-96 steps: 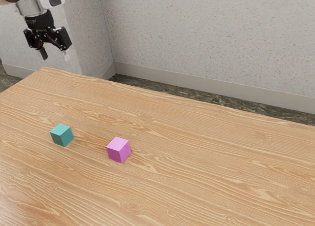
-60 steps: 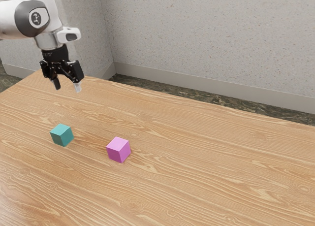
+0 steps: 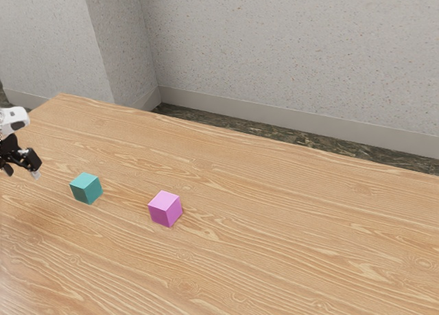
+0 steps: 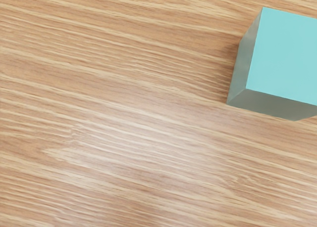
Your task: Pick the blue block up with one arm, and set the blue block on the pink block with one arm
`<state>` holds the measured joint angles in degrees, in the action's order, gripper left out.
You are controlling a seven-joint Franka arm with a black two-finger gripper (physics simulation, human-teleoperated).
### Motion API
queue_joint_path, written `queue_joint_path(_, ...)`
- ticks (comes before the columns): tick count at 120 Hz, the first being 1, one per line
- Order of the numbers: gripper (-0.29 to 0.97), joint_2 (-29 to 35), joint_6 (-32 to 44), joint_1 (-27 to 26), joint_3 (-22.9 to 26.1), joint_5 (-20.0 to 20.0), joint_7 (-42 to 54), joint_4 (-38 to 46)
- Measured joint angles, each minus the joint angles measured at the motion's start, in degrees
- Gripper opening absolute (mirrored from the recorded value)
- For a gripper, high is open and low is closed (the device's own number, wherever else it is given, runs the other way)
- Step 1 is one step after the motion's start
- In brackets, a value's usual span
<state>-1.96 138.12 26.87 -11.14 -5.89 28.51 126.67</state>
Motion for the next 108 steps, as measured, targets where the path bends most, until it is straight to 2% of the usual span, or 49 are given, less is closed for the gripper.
queue_joint_path(11,0.64,-0.4,3.5,-2.3,1.5,-3.0,3.1,0.3)
queue_joint_path(26,0.64,-1.8,6.4,-10.7,2.4,-7.8,6.6,1.1)
queue_joint_path(32,0.63,-3.0,7.6,-12.5,2.4,-9.6,7.9,1.4)
queue_joint_path(50,0.63,-4.8,10.0,-9.6,2.2,-14.4,11.4,1.6)
queue_joint_path(63,0.63,-6.8,11.9,-10.9,2.3,-16.2,13.7,1.6)
queue_joint_path(94,0.62,-8.8,14.7,-9.4,1.9,-18.5,18.2,1.6)
queue_joint_path(108,0.62,-10.3,16.1,-9.1,1.8,-23.0,20.8,1.5)
